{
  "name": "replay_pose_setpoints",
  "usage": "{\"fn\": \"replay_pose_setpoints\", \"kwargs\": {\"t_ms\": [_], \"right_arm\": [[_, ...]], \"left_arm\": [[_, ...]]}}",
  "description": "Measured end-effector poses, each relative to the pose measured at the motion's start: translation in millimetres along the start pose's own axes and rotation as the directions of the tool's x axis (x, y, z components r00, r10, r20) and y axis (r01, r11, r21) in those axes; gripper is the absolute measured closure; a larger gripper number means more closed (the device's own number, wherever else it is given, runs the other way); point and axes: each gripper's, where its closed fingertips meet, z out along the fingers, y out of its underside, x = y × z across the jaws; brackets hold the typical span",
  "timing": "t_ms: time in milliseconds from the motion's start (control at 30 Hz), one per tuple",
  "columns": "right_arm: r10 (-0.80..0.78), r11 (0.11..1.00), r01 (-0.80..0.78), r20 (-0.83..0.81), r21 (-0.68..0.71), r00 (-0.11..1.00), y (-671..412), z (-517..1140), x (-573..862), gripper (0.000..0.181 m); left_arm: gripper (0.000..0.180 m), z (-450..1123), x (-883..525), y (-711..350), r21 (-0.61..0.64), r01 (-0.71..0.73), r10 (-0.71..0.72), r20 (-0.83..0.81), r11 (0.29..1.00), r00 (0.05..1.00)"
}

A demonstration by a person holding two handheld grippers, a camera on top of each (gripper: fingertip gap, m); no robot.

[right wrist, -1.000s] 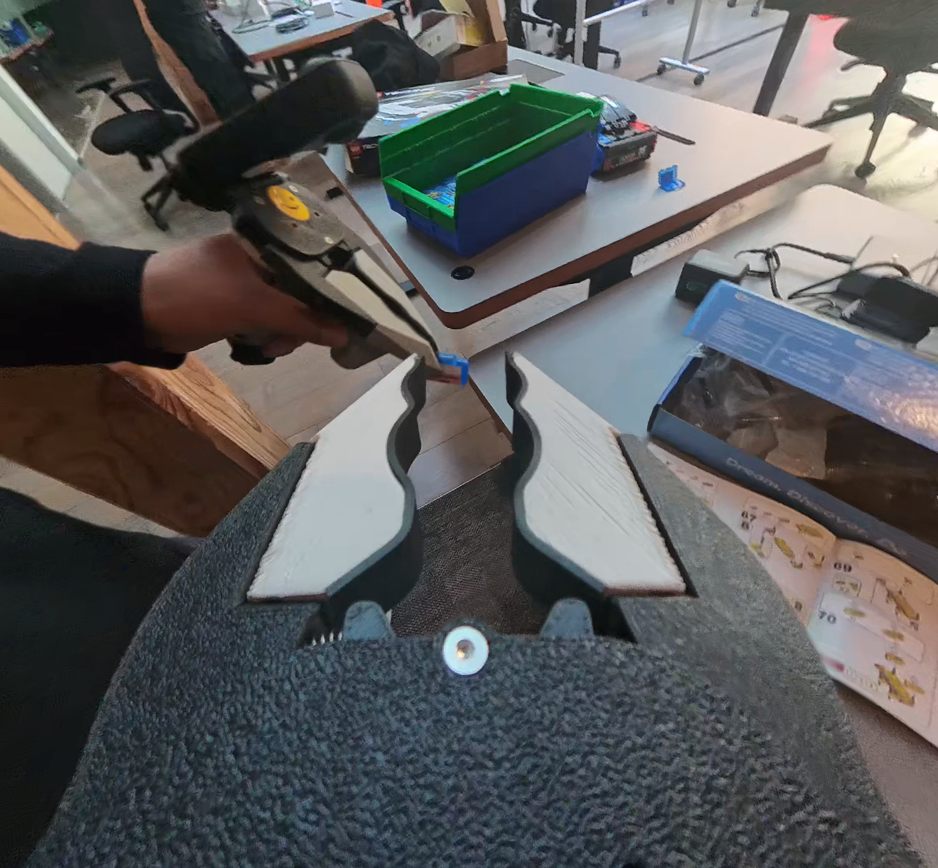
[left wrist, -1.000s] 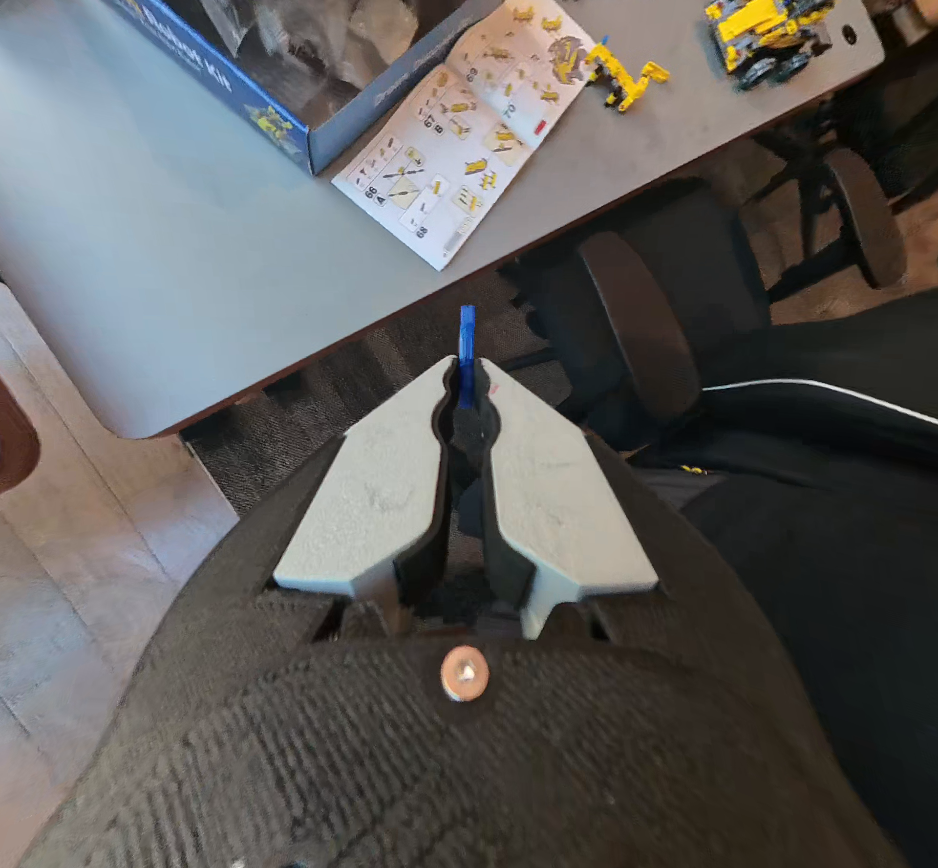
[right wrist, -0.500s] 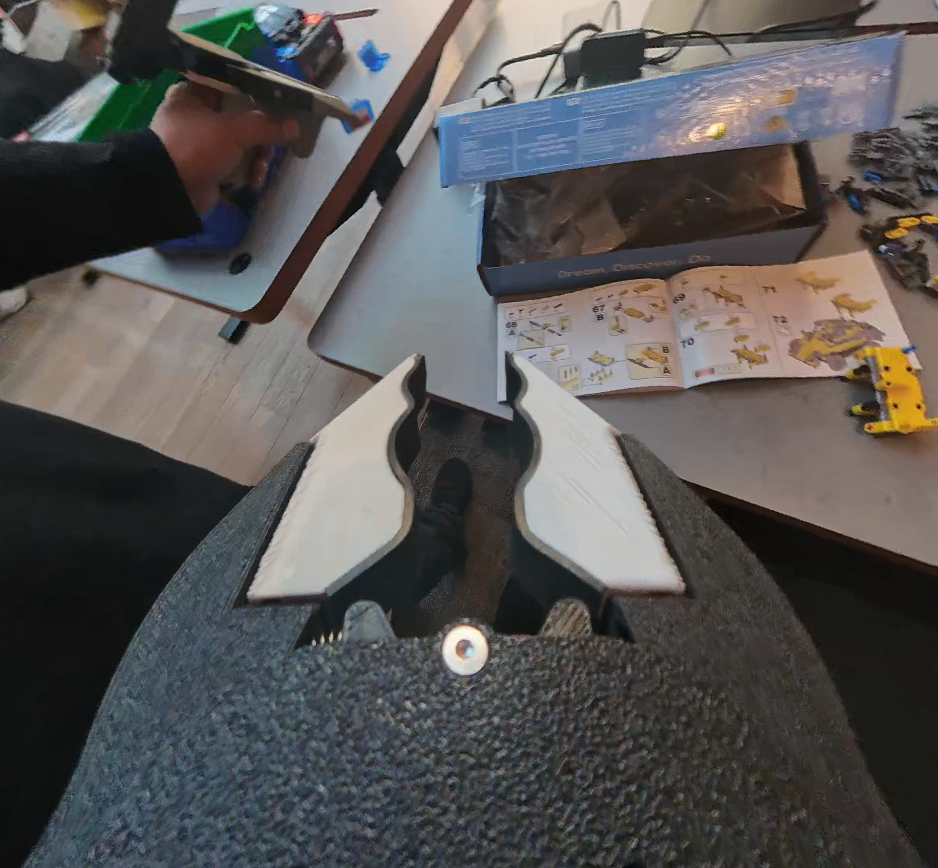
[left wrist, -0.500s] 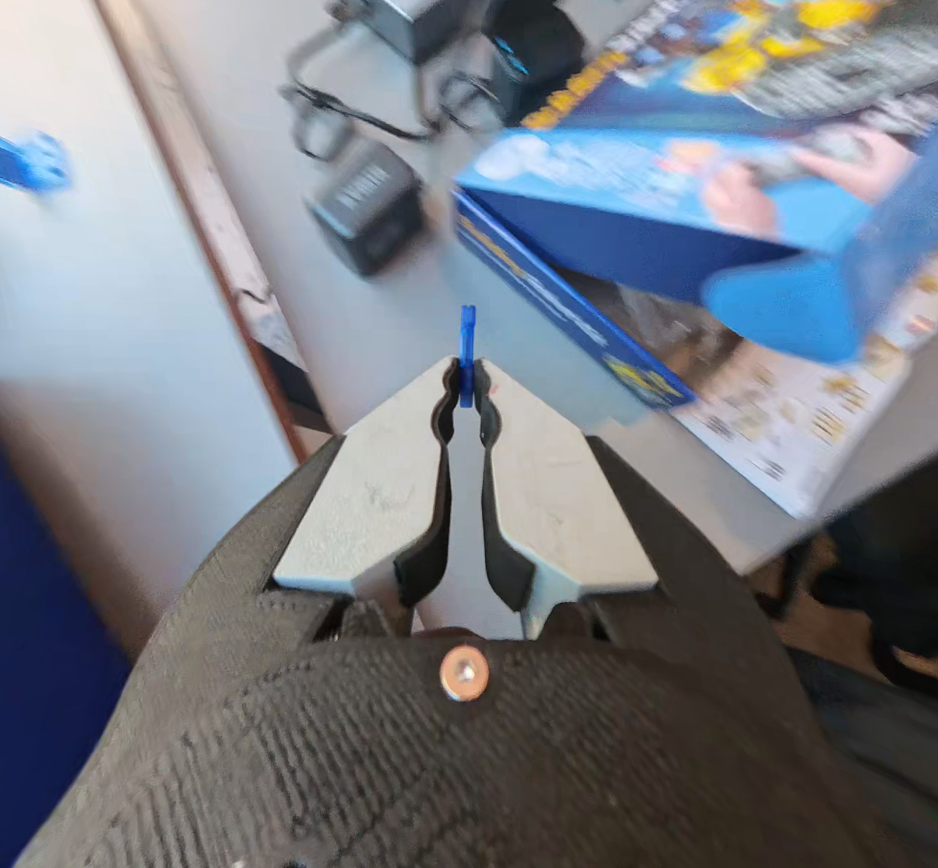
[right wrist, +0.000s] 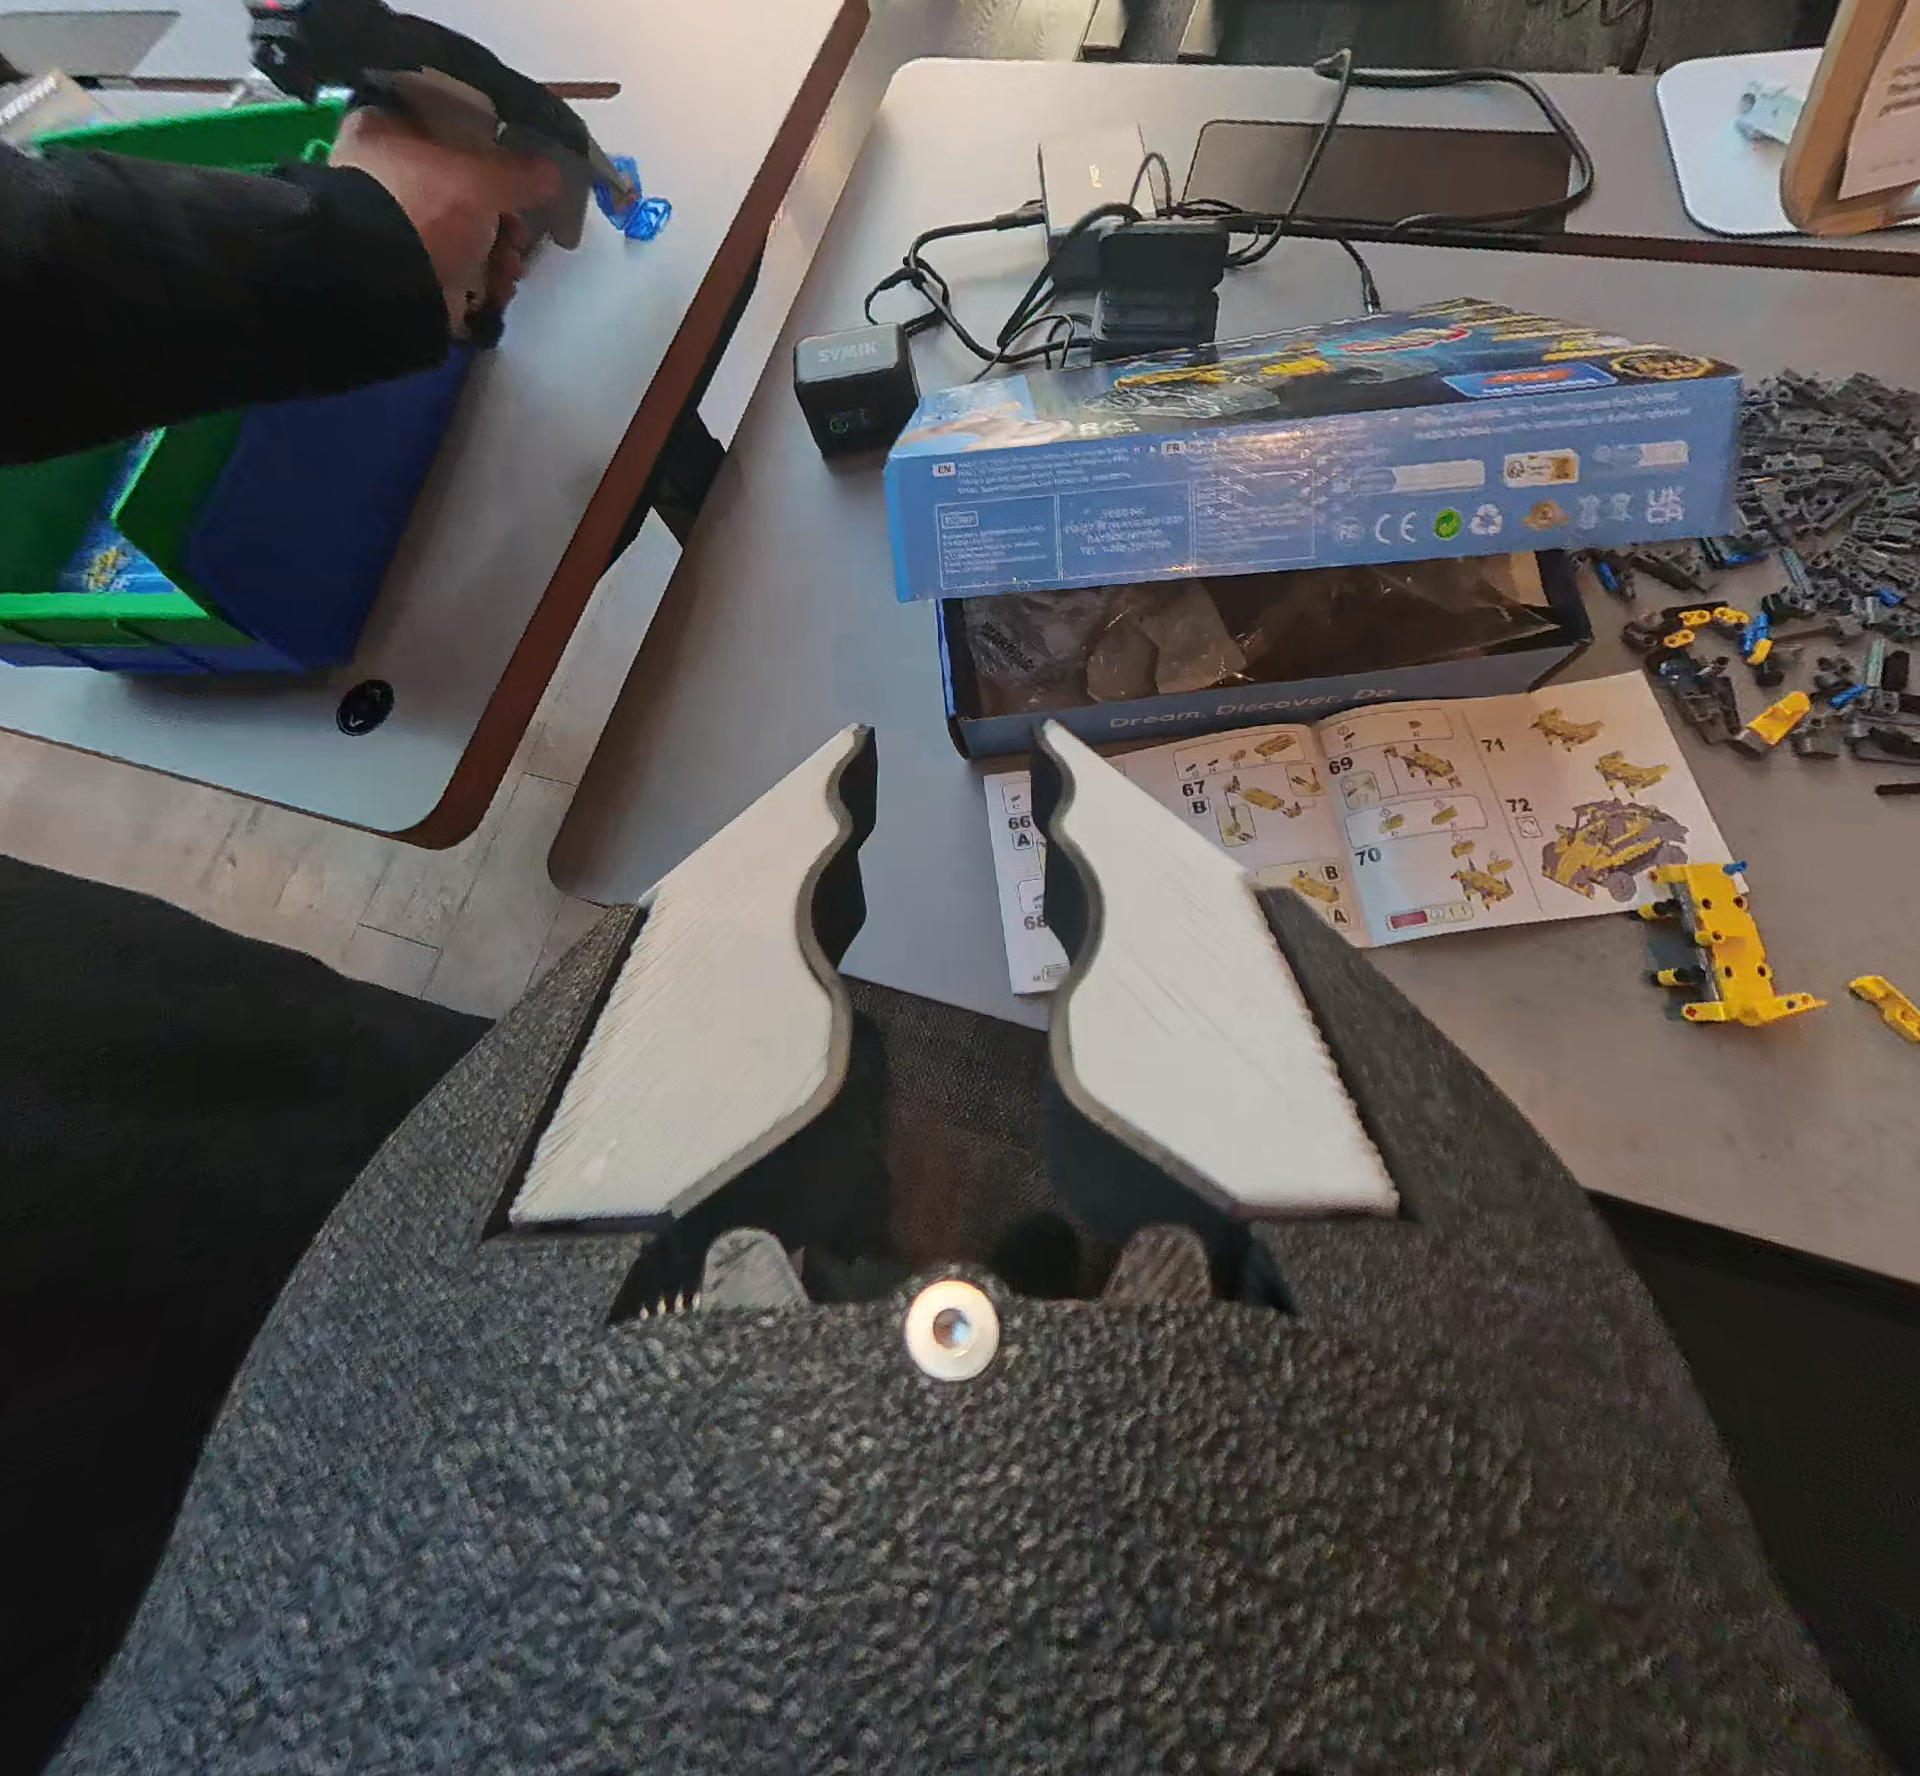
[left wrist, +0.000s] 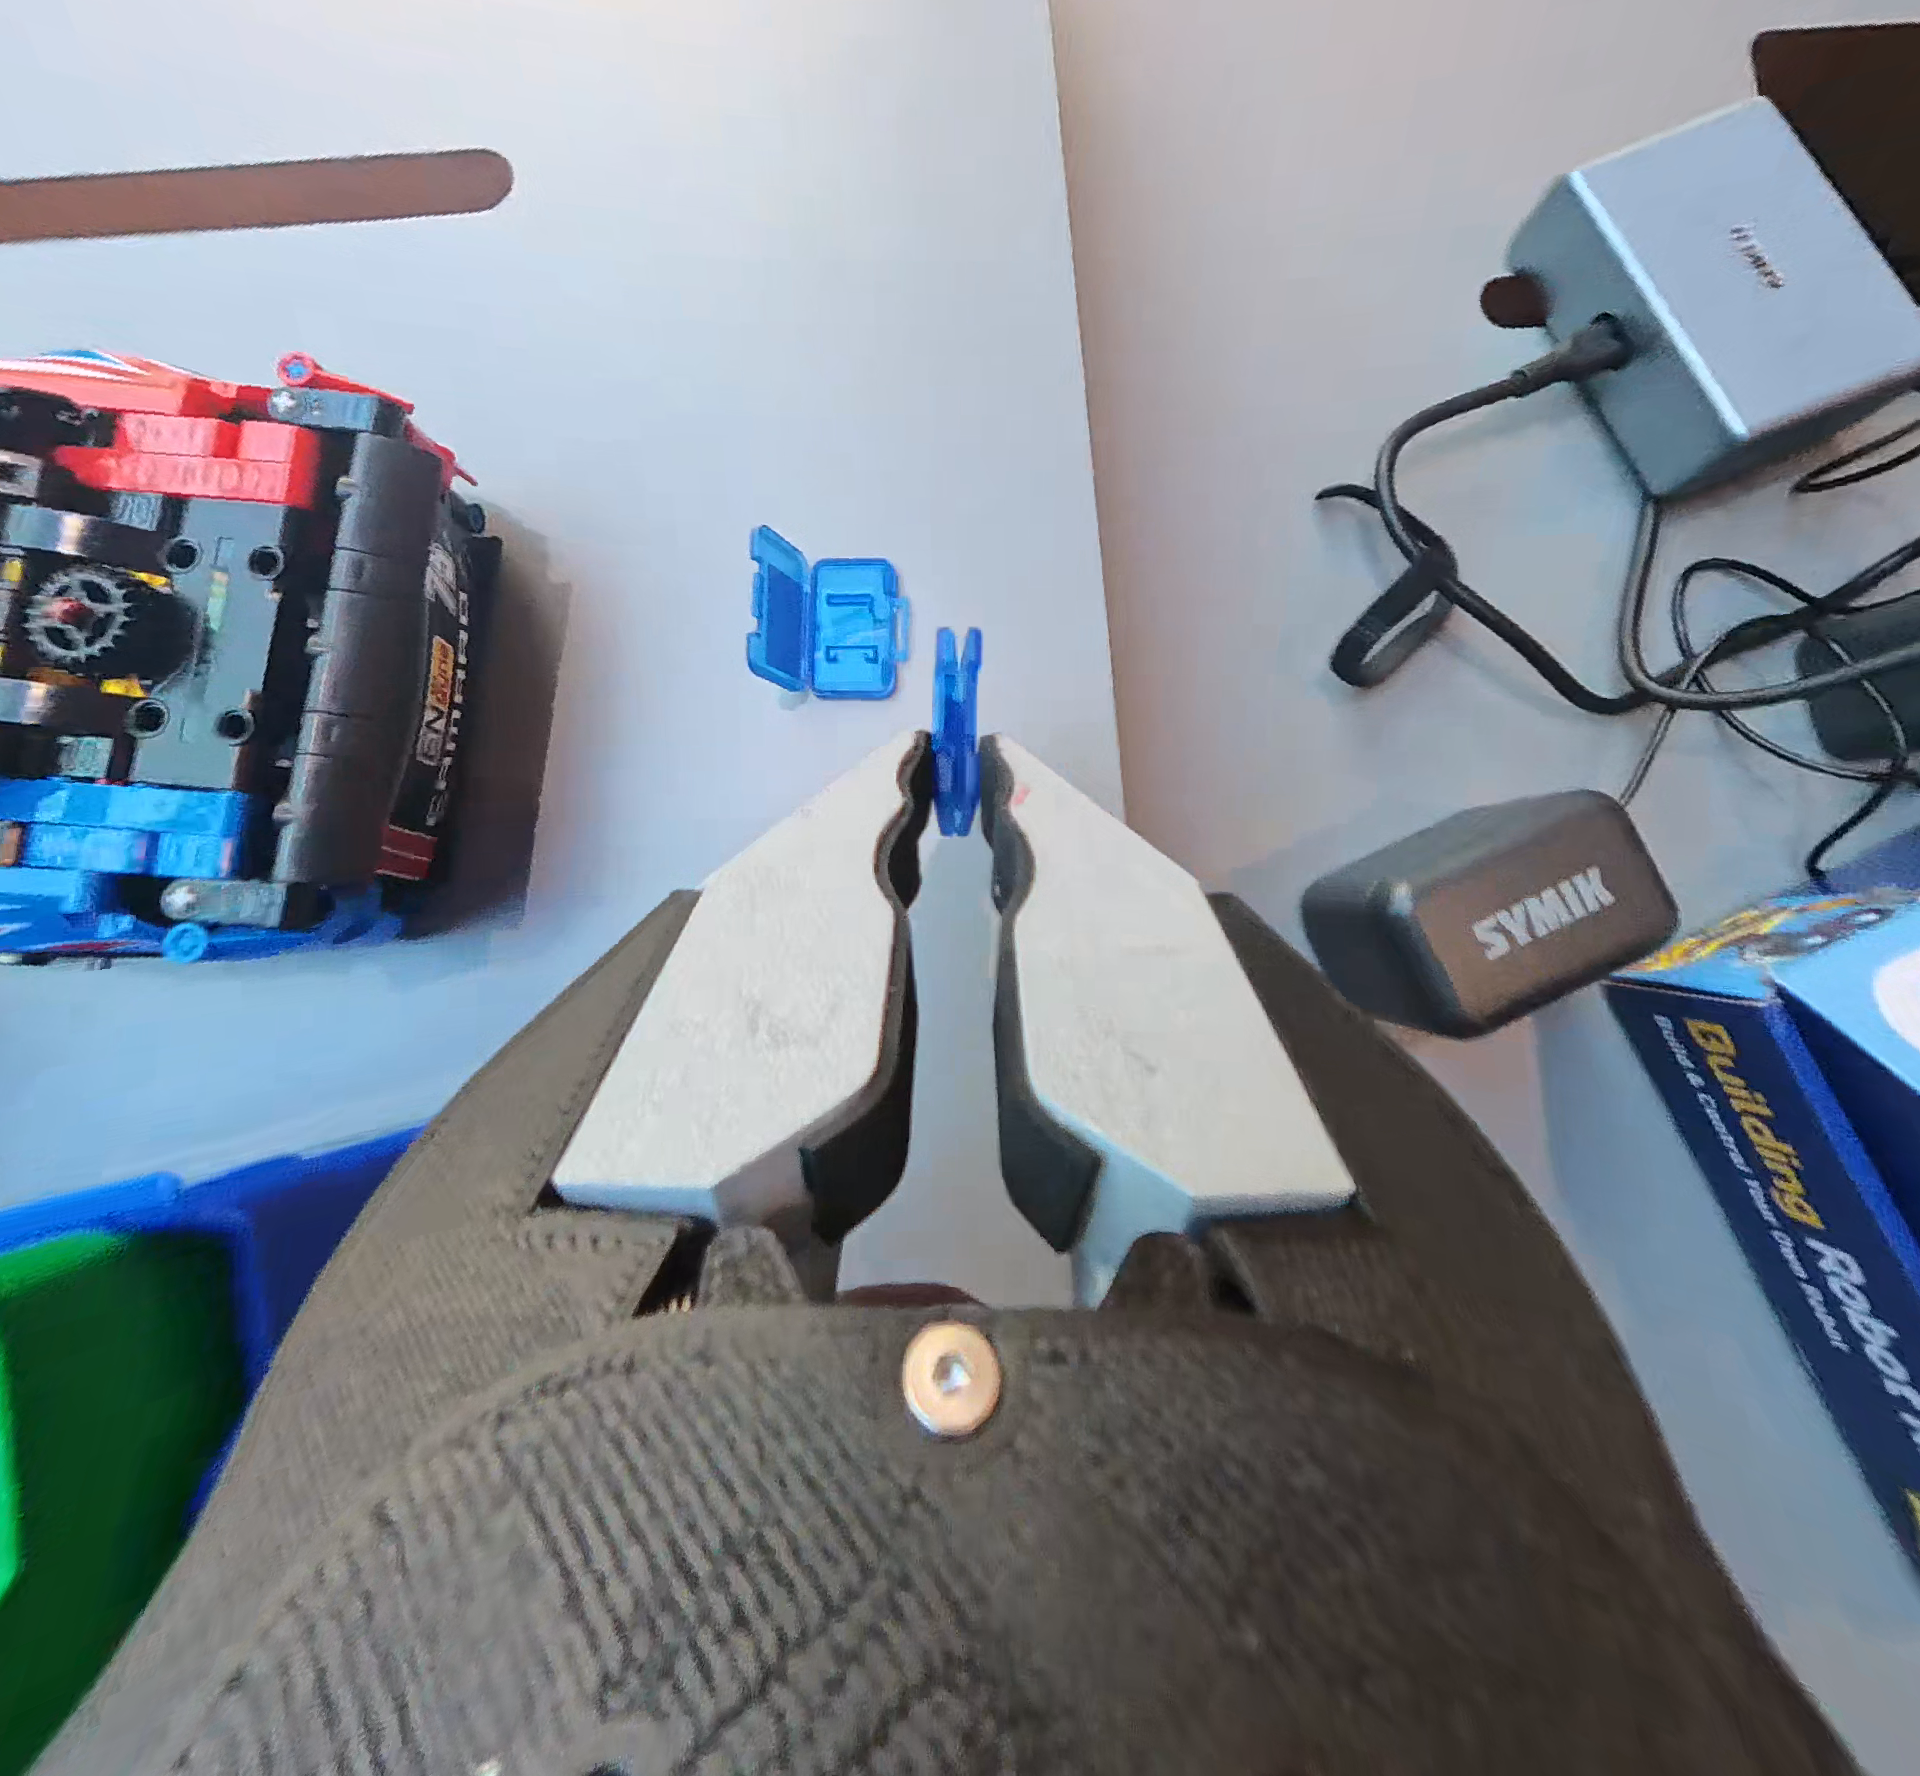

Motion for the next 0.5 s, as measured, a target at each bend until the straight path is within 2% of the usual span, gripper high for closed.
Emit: {"fn": "replay_pose_setpoints", "kwargs": {"t_ms": [200,333,500], "right_arm": [[-0.014,1.0,0.014,0.028,0.001,1.0,-12,19,-5,0.153],[-0.033,0.999,0.032,0.057,0.005,0.998,-12,25,-1,0.153],[-0.073,0.997,0.071,0.131,0.026,0.989,-16,41,10,0.153]], "left_arm": [[0.159,20,-10,16,-0.074,0.011,-0.008,0.031,0.997,0.999],[0.128,11,-11,7,-0.041,0.039,-0.038,0.045,0.998,0.998],[0.116,-31,9,-16,0.056,0.039,-0.041,0.024,0.998,0.999]]}}
